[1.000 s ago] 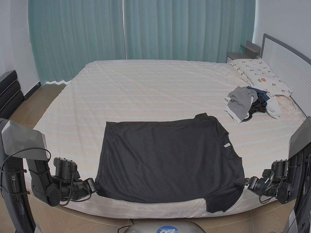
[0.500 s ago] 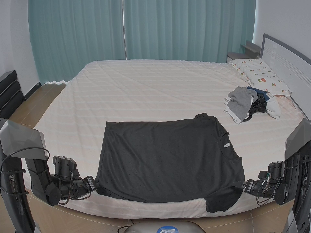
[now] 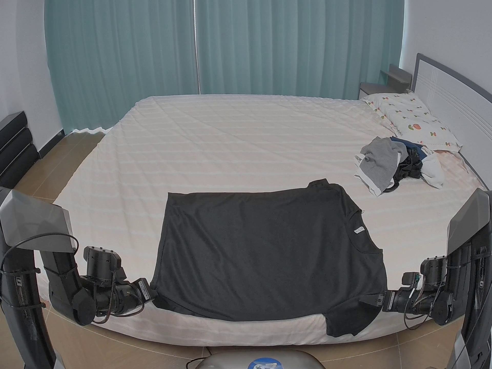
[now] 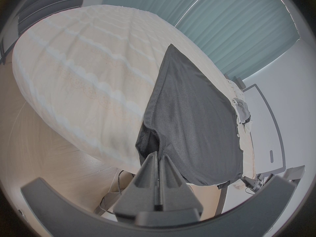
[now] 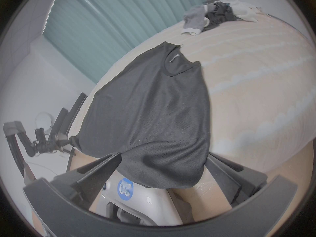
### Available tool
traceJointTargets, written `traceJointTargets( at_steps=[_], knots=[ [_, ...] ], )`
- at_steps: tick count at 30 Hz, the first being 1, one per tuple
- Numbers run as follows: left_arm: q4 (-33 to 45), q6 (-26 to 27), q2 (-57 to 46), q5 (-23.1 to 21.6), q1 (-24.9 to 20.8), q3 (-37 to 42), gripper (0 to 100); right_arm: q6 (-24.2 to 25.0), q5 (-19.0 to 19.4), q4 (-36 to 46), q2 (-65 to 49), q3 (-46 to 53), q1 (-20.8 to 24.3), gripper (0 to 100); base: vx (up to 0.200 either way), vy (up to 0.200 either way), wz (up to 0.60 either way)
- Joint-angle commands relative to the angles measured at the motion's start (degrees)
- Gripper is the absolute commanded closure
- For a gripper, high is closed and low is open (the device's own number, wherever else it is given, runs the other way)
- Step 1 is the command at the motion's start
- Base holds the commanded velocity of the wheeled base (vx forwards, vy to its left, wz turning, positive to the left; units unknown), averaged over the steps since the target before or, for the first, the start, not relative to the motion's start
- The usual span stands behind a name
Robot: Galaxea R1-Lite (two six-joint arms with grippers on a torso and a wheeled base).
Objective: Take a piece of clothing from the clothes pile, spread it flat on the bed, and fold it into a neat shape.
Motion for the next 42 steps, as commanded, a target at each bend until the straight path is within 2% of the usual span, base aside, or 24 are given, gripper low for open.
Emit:
traceJointTargets(
  at_steps=[1, 9, 15, 28, 29, 38, 40, 42],
  knots=[
    [-0.02, -0.02, -0.08, -0.10, 0.01, 0.07, 100, -2.03, 0.66, -0.67, 0.56, -0.33, 0.52, 0, 0.000, 0.000, 0.00],
    [-0.02, -0.02, -0.17, -0.89, 0.10, 0.07, 100, -6.78, 0.84, -0.67, 1.88, 0.54, -1.23, 0, 0.000, 0.000, 0.00],
    [-0.02, -0.02, -0.17, -0.89, 0.01, 0.07, 100, -14.16, 6.11, -0.58, 3.02, 0.46, -4.84, 0, 0.000, 0.000, 0.00],
    [-0.02, -0.02, -0.61, -0.89, 0.01, 0.07, 100, -16.80, 5.76, -0.67, 5.22, -0.07, -4.93, 0, 0.000, 0.000, 0.00],
    [-0.02, -0.02, -0.52, -0.80, 0.01, 0.07, 100, -16.89, 5.76, -0.67, 5.31, -0.07, -4.93, 100, 0.000, 0.000, 0.00],
    [-0.02, -0.11, -3.33, -0.80, 1.59, -0.02, 100, -16.18, 6.46, -0.67, 2.23, -0.60, -5.63, 100, 0.000, 0.000, 0.00],
    [-0.02, -0.11, -4.03, -0.89, 2.29, -0.10, 100, -15.39, 6.82, -0.67, 0.65, -1.13, -6.07, 100, 0.000, 0.000, 0.00],
    [-0.02, -0.20, -4.30, -0.80, 3.26, -0.81, 100, -12.49, 6.99, -0.67, -1.11, -3.06, -5.98, 100, 0.000, 0.000, 0.00]
  ],
)
